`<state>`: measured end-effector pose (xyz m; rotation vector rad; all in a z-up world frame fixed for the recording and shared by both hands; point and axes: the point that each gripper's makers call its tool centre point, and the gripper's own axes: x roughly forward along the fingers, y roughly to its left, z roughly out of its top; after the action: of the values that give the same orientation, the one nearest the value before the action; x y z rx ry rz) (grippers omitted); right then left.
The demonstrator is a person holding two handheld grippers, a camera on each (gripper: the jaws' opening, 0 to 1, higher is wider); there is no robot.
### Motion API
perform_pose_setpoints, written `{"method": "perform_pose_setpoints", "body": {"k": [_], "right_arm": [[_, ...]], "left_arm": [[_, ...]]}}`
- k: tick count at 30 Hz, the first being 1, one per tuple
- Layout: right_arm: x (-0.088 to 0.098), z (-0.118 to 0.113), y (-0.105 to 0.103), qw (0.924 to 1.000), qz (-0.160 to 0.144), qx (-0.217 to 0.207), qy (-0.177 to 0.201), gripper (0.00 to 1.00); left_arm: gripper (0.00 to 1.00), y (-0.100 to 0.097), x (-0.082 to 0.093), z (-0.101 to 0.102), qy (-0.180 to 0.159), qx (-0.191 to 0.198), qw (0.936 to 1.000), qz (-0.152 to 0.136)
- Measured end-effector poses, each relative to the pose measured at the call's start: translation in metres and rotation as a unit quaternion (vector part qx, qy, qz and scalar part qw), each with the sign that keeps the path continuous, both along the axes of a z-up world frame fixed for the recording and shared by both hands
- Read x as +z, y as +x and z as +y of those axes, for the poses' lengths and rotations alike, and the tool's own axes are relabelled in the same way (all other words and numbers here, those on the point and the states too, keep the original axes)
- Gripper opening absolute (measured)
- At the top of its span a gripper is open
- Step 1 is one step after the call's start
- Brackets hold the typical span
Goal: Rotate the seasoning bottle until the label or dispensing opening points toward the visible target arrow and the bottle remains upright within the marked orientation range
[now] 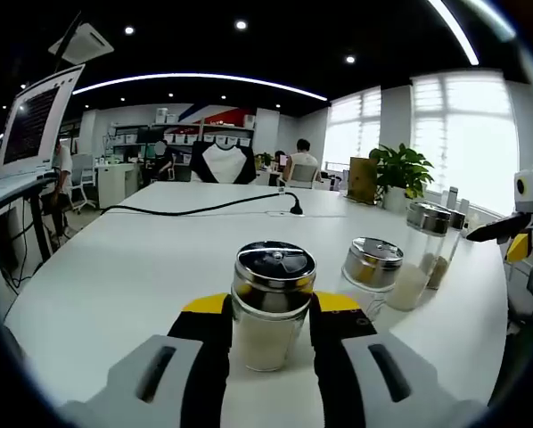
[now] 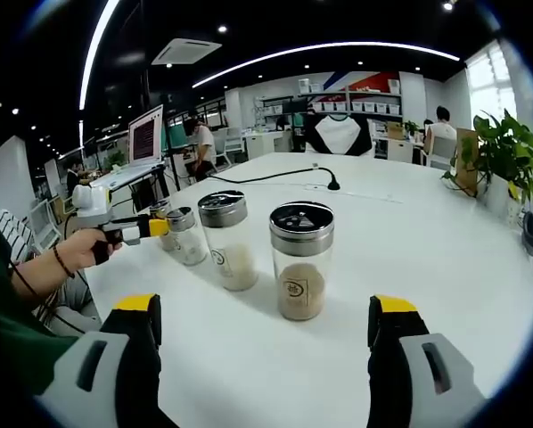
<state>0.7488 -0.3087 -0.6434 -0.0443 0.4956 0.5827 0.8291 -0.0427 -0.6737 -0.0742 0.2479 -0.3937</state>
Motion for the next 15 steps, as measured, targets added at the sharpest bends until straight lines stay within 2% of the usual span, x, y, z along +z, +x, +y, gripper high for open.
{"method": "perform_pose_setpoints", "body": {"k": [15], "right_arm": [[0.0003,-0.0013,-0.0011,1.0000,0.001,-0.003,0.000,0.99]], "left_arm": [[0.35,0.0000,-0.0016,-0.0003,0.022,-0.051,0.9985,-0.003]]}}
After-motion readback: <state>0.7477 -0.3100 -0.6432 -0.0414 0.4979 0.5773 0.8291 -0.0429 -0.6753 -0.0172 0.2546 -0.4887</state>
